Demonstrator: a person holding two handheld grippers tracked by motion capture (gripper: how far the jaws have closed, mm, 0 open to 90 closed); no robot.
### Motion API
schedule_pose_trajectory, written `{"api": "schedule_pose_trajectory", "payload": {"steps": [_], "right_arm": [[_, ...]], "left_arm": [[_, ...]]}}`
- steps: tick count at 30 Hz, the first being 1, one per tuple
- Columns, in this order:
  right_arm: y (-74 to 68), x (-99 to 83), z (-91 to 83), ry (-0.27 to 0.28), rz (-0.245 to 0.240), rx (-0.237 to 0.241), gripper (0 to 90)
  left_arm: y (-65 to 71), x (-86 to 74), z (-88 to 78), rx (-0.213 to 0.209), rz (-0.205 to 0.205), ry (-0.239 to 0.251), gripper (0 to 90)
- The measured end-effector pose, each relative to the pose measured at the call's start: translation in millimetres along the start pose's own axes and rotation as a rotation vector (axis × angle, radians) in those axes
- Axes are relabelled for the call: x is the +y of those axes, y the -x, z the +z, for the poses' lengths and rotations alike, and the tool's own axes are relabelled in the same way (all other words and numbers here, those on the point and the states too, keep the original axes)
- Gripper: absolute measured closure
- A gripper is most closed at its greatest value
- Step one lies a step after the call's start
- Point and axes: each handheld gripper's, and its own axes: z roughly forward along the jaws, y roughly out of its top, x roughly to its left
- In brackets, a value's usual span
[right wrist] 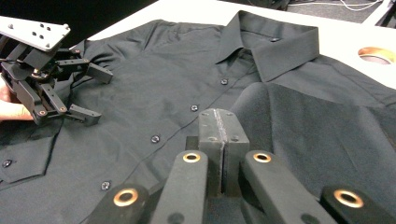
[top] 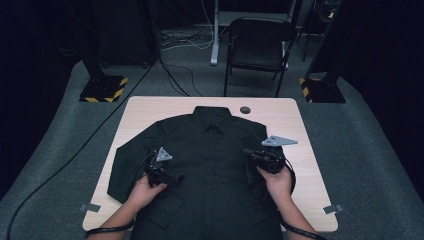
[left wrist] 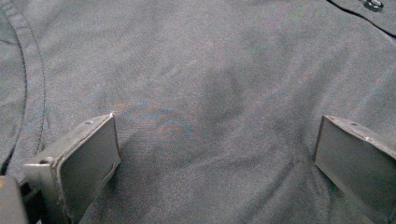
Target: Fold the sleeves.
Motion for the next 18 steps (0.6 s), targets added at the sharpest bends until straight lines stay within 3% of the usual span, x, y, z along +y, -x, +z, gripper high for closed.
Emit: {"api": "schedule_pose_trajectory", "payload": {"steps": [18], "right_arm": [[-13.6, 2.2, 26.6, -0.025, -0.010, 0.033, 90.0]], "left_arm": [[0.0, 0.0, 0.0, 0.000, -0.001, 0.000, 0.0]]}}
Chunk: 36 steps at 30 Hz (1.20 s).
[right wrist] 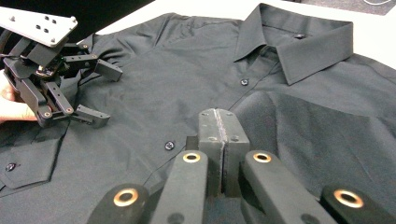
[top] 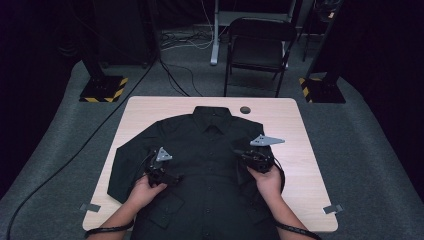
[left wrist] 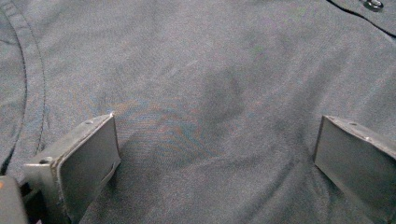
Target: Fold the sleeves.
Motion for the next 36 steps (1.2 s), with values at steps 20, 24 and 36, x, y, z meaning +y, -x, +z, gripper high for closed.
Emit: {"api": "schedule_pose_trajectory", "payload": {"steps": [20, 24, 36], "right_arm": [[-8.4, -10.1, 37.1, -0.069, -0.011, -0.012, 90.0], [-10.3, -12.7, 44.6, -0.084, -0.019, -0.021, 90.0], [-14.3, -24.7, 61.7, -0.136, -0.048, -0.049, 90.0]], "left_arm": [[0.0, 0.0, 0.0, 0.000, 0.000, 0.000, 0.0], [0.0, 0.0, 0.0, 0.000, 0.000, 0.000, 0.0], [0.0, 0.0, 0.0, 0.000, 0.000, 0.000, 0.0]]}}
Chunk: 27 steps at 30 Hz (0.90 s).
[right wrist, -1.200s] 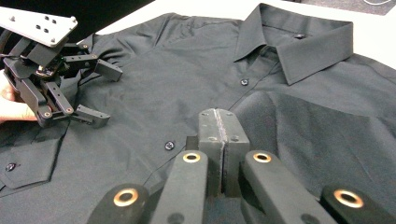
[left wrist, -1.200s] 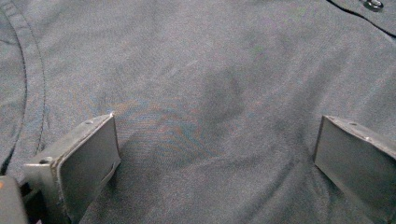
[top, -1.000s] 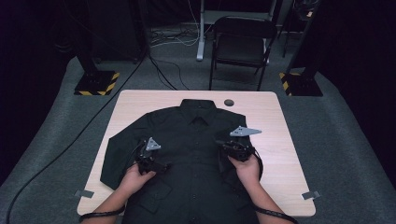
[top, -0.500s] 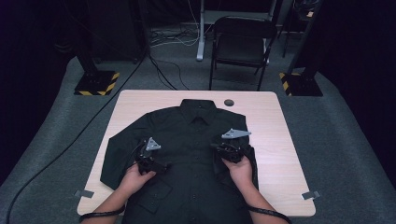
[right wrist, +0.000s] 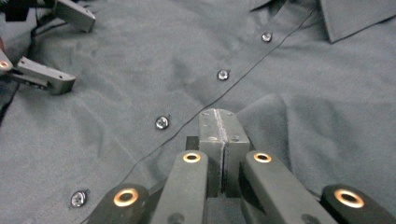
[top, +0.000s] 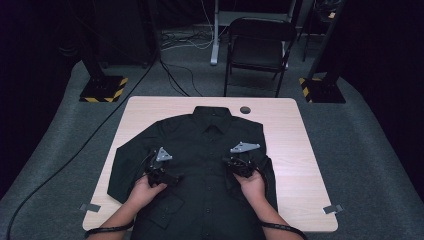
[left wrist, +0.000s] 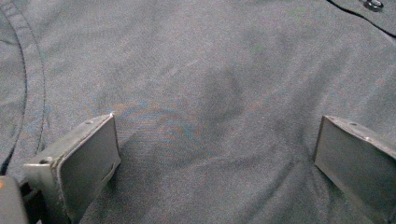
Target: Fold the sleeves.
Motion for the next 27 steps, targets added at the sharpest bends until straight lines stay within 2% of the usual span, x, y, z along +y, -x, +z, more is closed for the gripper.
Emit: {"api": "schedule_pose_trajectory", "payload": {"steps": [10, 13, 18, 22, 27], "right_arm": [[-3.2, -9.1, 10.8, -0.035, -0.011, -0.007, 89.7], [-3.8, -10.3, 12.4, -0.041, -0.010, -0.010, 89.3], [-5.8, -12.2, 15.4, -0.048, -0.018, -0.016, 85.3], [-7.2, -13.9, 18.0, -0.057, -0.025, -0.020, 82.8], [-9.3, -17.2, 21.0, -0.066, -0.032, -0.028, 78.3]], "left_arm": [[-0.4, -0.1, -0.1, -0.004, 0.000, 0.000, 0.0], [-0.6, 0.5, -1.3, -0.007, 0.000, -0.013, 0.1], [-4.7, 3.3, -5.6, -0.043, -0.010, -0.043, 2.0], [-10.5, 4.2, -10.4, -0.090, -0.054, -0.041, 7.8], [-12.5, 5.5, -16.1, -0.094, -0.058, -0.022, 12.4]]}}
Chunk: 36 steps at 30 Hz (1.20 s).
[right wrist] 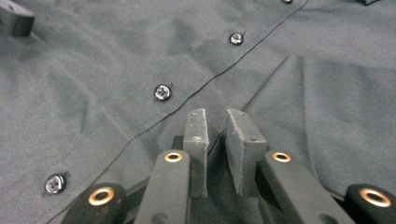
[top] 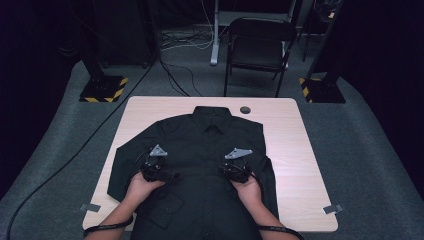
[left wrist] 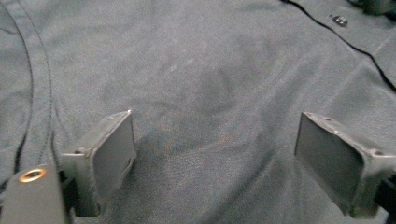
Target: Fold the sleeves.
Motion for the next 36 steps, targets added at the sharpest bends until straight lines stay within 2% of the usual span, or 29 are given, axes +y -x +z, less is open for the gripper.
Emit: {"api": "schedule_pose_trajectory", "payload": {"steps": [5, 8, 15, 36], "right_arm": [[-1.5, -2.2, 0.7, 0.011, -0.005, -0.004, 75.5], [-1.7, -3.3, 0.9, 0.021, -0.004, -0.001, 71.3], [-3.4, -5.1, 1.0, 0.032, -0.011, -0.002, 68.6], [-6.0, -7.1, 1.3, 0.044, -0.029, 0.000, 63.1]], "left_arm": [[-0.1, 1.0, -4.2, 0.010, 0.015, 0.007, 14.1], [-0.9, 1.9, -7.1, 0.010, 0.011, 0.017, 14.2], [-4.3, 3.4, -15.4, 0.017, 0.008, 0.031, 15.1], [-26.8, -2.2, -37.9, 0.052, -0.068, 0.083, 16.9]]}}
